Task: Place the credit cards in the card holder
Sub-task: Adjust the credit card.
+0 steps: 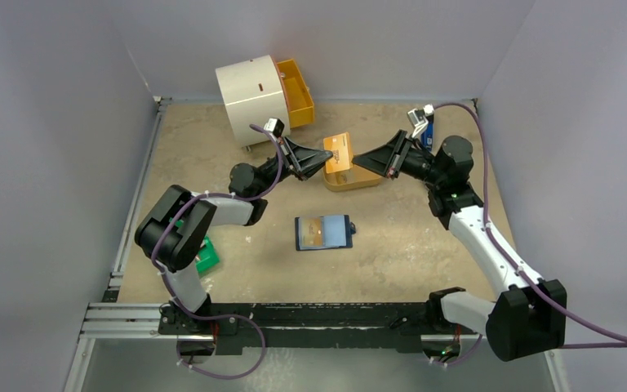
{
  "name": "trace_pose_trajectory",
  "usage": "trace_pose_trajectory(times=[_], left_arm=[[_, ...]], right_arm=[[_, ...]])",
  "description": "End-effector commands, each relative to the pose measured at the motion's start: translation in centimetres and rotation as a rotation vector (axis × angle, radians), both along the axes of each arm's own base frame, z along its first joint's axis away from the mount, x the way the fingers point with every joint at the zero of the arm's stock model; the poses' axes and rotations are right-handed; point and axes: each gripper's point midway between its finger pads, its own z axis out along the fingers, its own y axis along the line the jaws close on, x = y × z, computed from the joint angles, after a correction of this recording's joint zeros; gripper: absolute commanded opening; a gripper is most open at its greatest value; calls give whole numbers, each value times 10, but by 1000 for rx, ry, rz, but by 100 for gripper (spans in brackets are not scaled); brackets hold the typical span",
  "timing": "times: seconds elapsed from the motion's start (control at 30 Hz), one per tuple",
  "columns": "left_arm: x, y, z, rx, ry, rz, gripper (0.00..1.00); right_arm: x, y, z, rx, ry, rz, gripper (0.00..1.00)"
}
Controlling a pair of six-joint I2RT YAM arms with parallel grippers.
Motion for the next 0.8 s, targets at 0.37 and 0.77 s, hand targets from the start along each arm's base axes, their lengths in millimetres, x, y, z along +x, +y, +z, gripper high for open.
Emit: trace_pose_trajectory(times=[0.37, 0.77], left_arm=[[-21, 16, 42, -100, -180, 16, 0], [-21, 16, 45, -107, -184, 17, 0]], right_arm=[[1, -9, 8, 20, -38, -49, 25], [3, -7, 5, -8, -38, -29, 25]])
